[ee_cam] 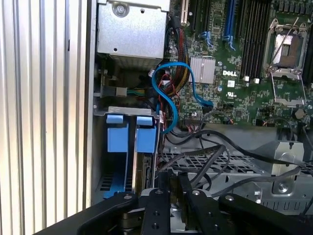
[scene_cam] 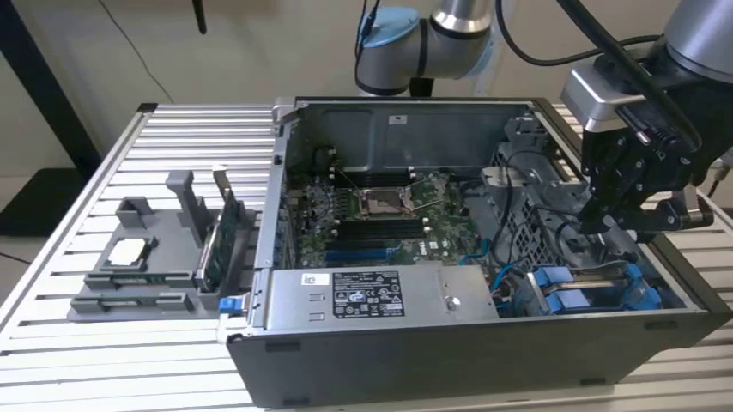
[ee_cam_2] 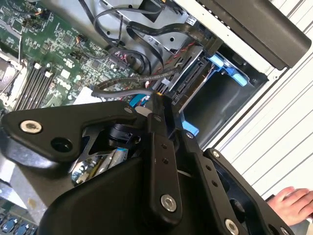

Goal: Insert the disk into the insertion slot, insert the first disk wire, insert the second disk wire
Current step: 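Insert the first disk wire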

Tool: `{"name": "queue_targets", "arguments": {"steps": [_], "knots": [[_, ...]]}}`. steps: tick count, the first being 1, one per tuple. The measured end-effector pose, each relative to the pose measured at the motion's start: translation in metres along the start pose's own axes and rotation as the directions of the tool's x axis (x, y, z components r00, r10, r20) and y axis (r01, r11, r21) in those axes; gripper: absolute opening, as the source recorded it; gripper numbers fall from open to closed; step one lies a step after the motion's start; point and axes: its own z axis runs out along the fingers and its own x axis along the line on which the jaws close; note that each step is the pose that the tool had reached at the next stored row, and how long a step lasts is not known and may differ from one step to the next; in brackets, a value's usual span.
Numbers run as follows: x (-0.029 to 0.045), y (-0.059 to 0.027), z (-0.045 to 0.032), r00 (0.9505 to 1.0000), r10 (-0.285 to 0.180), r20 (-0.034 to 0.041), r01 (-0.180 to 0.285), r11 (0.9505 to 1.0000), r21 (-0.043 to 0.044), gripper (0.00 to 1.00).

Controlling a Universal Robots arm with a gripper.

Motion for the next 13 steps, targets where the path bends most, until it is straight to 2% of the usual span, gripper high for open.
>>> {"name": "queue_targets", "arguments": {"steps": [13], "knots": [[0.0002,-0.0019,0.0011,1.0,0.0,0.0,0.0,1.0,0.0,0.19]]}}
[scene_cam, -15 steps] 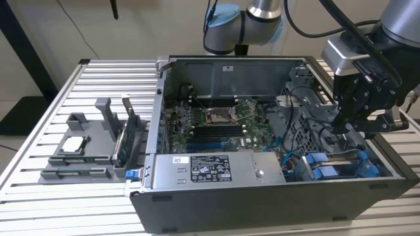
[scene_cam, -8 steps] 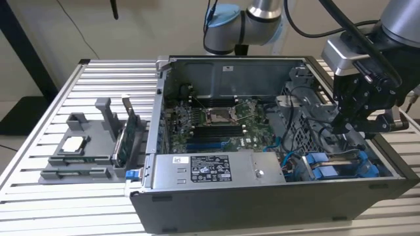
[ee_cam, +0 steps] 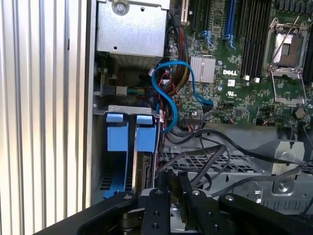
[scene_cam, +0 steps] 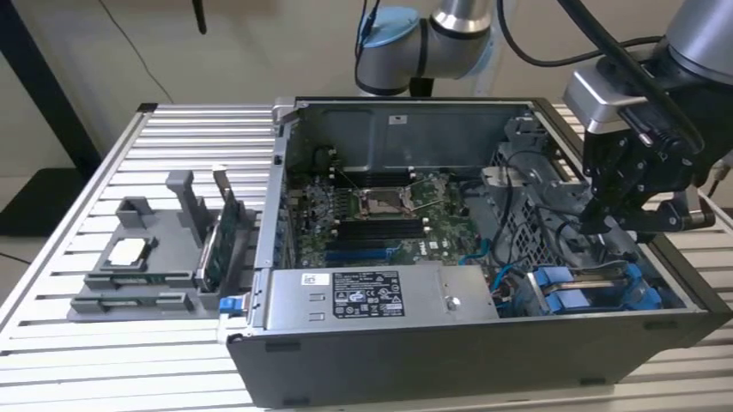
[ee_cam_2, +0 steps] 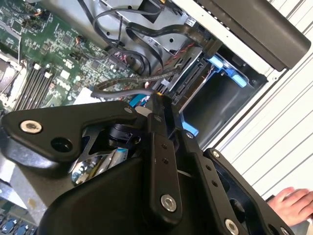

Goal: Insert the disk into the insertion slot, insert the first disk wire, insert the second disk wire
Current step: 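Insert the first disk wire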

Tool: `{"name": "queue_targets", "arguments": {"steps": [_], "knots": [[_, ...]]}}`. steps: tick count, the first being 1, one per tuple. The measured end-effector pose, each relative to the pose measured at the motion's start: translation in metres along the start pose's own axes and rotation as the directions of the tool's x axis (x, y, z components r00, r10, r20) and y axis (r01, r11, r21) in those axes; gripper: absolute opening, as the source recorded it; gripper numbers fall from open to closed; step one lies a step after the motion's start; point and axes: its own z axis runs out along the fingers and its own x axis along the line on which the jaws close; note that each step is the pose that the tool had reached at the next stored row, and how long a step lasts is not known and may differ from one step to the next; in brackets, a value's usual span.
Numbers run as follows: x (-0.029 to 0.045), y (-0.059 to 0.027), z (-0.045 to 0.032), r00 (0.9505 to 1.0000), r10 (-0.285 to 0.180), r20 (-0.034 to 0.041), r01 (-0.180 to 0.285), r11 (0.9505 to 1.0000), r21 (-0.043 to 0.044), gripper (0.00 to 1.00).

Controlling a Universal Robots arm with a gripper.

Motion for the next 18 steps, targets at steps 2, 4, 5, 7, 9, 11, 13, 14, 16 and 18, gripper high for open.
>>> {"name": "queue_targets", "arguments": {"steps": [2,4,5,7,9,11,13,14,16,18], "knots": [[0.0001,-0.0011,0.0005,1.0,0.0,-0.0001,0.0,1.0,0.0,0.19],[0.0003,-0.0024,0.0011,1.0,0.0,-0.0002,0.0,1.0,0.0,0.19],[0.0004,-0.003,0.0014,1.0,0.0,-0.0003,0.0,1.0,0.0,0.19],[0.0006,-0.0042,0.002,1.0,0.0,-0.0007,0.0,1.0,-0.0001,0.19],[0.0008,-0.0054,0.0026,1.0,0.0,-0.0012,0.0,1.0,-0.0001,0.19],[0.001,-0.0064,0.0033,1.0,0.0,-0.0019,0.0,1.0,-0.0002,0.19],[0.0013,-0.0073,0.0041,1.0,0.0,-0.0026,0.0,1.0,-0.0002,0.19],[0.0014,-0.0077,0.0044,1.0,0.0,-0.003,0.0,1.0,-0.0002,0.19],[0.0017,-0.0086,0.0052,1.0,0.0,-0.0039,0.0,1.0,-0.0002,0.19],[0.0019,-0.0095,0.006,1.0,0.0,-0.0045,0.0,1.0,-0.0003,0.19]]}}
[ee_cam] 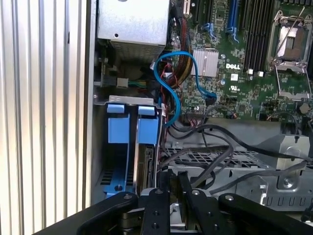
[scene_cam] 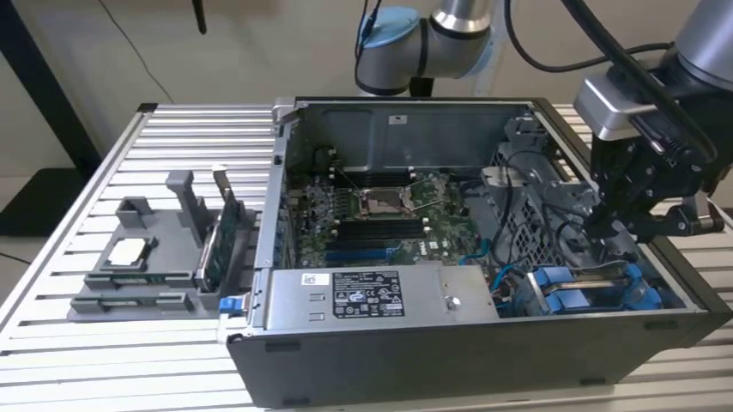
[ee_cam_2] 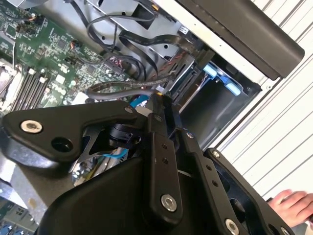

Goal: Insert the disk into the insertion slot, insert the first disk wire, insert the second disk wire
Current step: 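Insert the first disk wire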

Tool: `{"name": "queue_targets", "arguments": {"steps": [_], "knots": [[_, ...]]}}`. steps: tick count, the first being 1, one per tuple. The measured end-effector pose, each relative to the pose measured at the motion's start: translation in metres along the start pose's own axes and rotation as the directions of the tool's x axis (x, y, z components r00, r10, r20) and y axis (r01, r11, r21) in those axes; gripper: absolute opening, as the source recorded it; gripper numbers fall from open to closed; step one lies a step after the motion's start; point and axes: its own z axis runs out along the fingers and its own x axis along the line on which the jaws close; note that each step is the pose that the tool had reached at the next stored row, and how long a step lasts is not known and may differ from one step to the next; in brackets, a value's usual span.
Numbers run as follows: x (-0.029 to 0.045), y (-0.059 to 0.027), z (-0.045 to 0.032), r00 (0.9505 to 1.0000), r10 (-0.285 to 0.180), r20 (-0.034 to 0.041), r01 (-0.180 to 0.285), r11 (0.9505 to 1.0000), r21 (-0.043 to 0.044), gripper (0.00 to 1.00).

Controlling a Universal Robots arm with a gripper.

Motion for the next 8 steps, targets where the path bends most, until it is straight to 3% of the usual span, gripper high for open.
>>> {"name": "queue_targets", "arguments": {"steps": [8], "knots": [[0.0005,-0.0017,0.0018,1.0,0.0,-0.0015,0.0,1.0,-0.0001,0.19]]}}
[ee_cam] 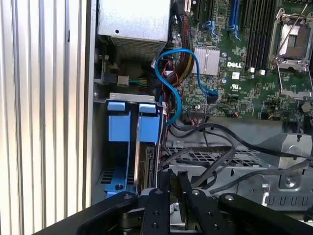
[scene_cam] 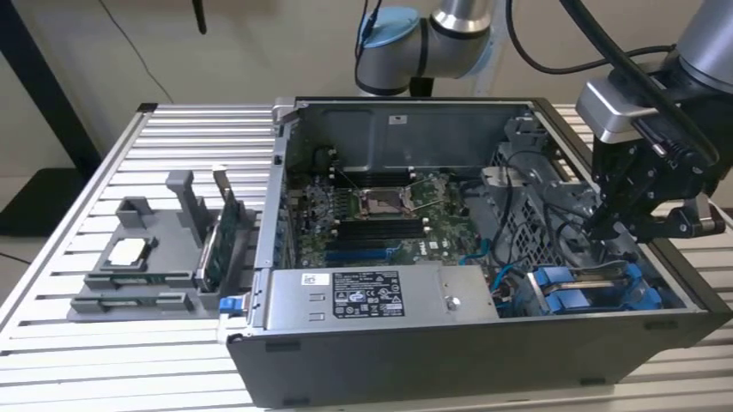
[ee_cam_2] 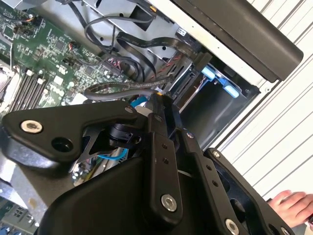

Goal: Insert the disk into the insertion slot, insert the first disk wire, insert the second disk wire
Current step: 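Insert the first disk wire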

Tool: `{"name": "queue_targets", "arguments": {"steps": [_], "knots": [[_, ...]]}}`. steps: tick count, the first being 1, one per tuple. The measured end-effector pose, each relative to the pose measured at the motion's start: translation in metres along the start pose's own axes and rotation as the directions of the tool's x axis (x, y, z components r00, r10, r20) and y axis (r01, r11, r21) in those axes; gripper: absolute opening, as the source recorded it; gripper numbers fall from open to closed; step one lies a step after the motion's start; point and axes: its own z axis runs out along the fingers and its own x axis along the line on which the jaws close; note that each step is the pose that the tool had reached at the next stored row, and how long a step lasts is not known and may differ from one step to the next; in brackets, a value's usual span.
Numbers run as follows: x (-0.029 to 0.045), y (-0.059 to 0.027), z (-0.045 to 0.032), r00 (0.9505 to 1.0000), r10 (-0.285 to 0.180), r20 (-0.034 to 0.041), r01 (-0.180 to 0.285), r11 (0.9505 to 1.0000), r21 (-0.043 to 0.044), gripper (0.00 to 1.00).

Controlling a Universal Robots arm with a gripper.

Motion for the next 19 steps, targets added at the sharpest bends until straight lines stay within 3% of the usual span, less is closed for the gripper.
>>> {"name": "queue_targets", "arguments": {"steps": [10,12,17,19], "knots": [[0.0,0.0,0.0005,1.0,0.0,-0.0018,0.0,1.0,-0.0001,0.19],[0.0,0.0,0.0005,1.0,-0.001,-0.0078,0.001,1.0,-0.0005,0.19],[0.0001,0.0001,0.0012,0.9993,-0.003,-0.0369,0.003,1.0,-0.0024,0.19],[0.0002,0.0001,0.0017,0.999,-0.004,-0.0453,0.004,1.0,-0.003,0.19]]}}
